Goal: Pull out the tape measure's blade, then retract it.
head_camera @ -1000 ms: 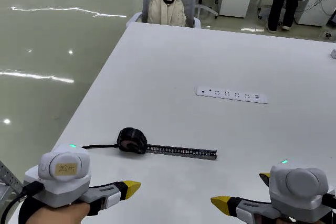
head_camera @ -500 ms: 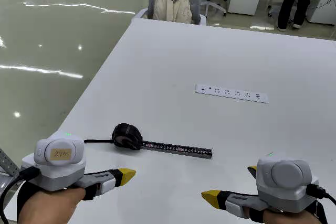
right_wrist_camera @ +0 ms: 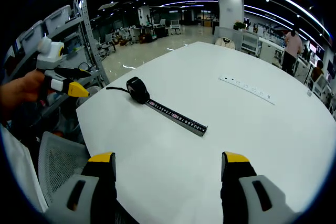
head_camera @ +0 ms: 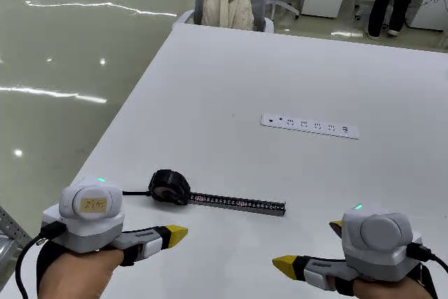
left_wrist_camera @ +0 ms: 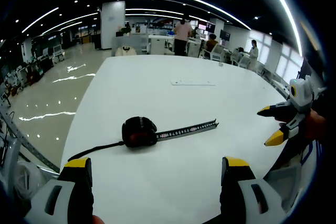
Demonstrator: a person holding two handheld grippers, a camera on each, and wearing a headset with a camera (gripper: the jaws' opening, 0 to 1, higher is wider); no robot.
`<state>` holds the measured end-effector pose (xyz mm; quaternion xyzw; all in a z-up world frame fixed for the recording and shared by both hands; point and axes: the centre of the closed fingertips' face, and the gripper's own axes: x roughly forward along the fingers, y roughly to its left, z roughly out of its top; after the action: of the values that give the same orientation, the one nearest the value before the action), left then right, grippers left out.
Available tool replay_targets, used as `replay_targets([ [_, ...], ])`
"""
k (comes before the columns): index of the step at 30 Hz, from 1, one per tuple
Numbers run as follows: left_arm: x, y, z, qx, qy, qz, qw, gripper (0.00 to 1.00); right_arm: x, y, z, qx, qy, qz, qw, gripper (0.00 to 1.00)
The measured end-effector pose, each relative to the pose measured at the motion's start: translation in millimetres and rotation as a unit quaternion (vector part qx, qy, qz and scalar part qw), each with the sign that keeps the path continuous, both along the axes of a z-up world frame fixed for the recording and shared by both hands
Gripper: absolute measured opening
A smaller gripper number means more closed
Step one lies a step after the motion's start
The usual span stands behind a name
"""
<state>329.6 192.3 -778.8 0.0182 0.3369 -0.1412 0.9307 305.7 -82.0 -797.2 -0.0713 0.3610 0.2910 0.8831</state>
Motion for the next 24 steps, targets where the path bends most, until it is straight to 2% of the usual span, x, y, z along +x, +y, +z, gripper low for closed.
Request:
replay_targets([
  [2, 7.7, 1.5, -10.1, -0.004, 0.010, -0.008, 0.9999, 1.00, 6.8, 3.6, -8.3, -0.006, 0.004, 0.001, 1.0000, 0.84],
  [5, 18.9, 3.3, -21.3, -0.006, 0.017, -0.016, 0.9997, 0.99, 17.6, 9.4, -17.5, -0.009, 0.003, 0.000, 1.0000, 0.84],
  [9, 26.9, 6.4, -26.1, -0.002, 0.016, -0.012, 0.9998, 0.99, 23.3, 11.8, -19.0, -0.017, 0.000, 0.002, 0.9999, 0.83],
  [18, 34.2, 6.9, -35.2, -0.002, 0.019, -0.014, 0.9997, 0.98, 31.2, 10.4, -23.7, -0.024, -0.003, 0.002, 0.9997, 0.81],
  [19, 40.1, 10.1, -40.1, 0.004, 0.020, -0.011, 0.9997, 0.98, 38.3, 10.3, -31.3, -0.028, 0.000, 0.004, 0.9996, 0.81],
  [24, 41.1, 10.8, -40.6, 0.003, 0.020, -0.009, 0.9998, 0.97, 39.3, 10.2, -32.5, -0.028, 0.000, 0.004, 0.9996, 0.81],
])
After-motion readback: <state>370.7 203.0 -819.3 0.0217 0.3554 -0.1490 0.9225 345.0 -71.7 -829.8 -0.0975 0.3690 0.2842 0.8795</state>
